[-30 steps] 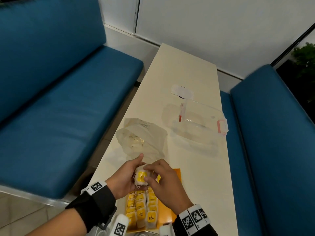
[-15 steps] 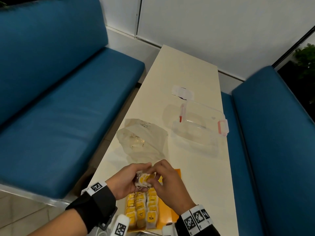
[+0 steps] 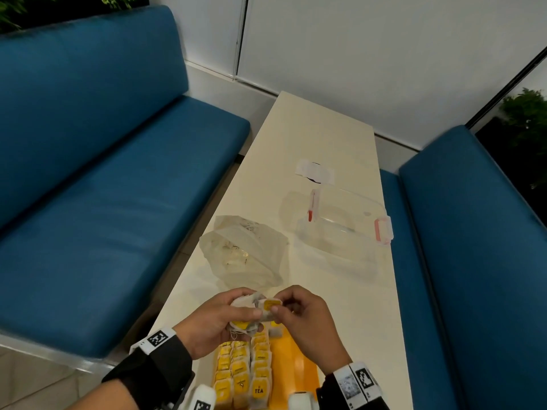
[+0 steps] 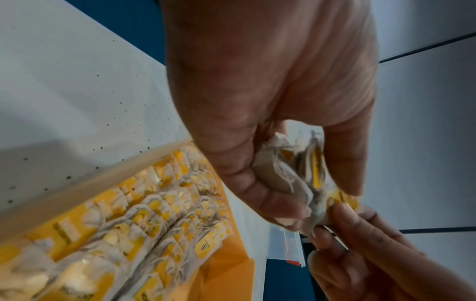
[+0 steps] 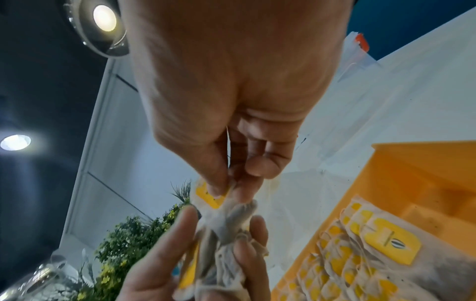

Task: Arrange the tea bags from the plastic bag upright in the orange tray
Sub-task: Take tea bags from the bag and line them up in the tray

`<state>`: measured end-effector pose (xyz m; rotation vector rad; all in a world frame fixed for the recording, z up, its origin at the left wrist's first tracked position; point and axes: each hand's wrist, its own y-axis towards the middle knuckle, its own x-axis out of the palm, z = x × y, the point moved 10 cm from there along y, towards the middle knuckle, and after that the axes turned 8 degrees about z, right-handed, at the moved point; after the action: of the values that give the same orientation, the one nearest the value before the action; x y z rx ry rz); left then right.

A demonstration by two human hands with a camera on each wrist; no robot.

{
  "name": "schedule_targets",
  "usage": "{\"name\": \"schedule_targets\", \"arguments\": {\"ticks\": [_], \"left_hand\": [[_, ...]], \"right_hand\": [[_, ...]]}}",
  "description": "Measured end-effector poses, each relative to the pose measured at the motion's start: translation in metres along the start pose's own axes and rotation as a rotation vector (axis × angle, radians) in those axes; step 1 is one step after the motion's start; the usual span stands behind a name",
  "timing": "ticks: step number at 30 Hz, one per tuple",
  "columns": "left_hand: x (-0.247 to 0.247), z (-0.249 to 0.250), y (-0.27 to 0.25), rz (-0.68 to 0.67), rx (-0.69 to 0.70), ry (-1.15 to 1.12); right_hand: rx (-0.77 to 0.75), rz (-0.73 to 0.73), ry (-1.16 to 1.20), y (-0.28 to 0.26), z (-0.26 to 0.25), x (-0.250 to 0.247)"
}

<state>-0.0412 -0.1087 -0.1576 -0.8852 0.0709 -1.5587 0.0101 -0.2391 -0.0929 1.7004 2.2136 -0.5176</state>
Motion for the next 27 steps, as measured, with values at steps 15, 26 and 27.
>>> {"name": "schedule_targets", "arguments": {"ticks": [15,26,27], "left_hand": [[-0.022,-0.001,-0.006,0.157,0.083,0.128],[-0.041,-0.011,-0.010,0.263,0.066,0.107],[-0.042,-0.012,-0.010,0.268,0.064,0.104]], "right_hand": [[0.146,0.044,0.073,-0.002,0.005,-0.024],[0.343,-0.169,-0.440,-0.003,0.097,0.002],[0.359,-0.192,-0.477,-0.003,0.103,0.007]]}}
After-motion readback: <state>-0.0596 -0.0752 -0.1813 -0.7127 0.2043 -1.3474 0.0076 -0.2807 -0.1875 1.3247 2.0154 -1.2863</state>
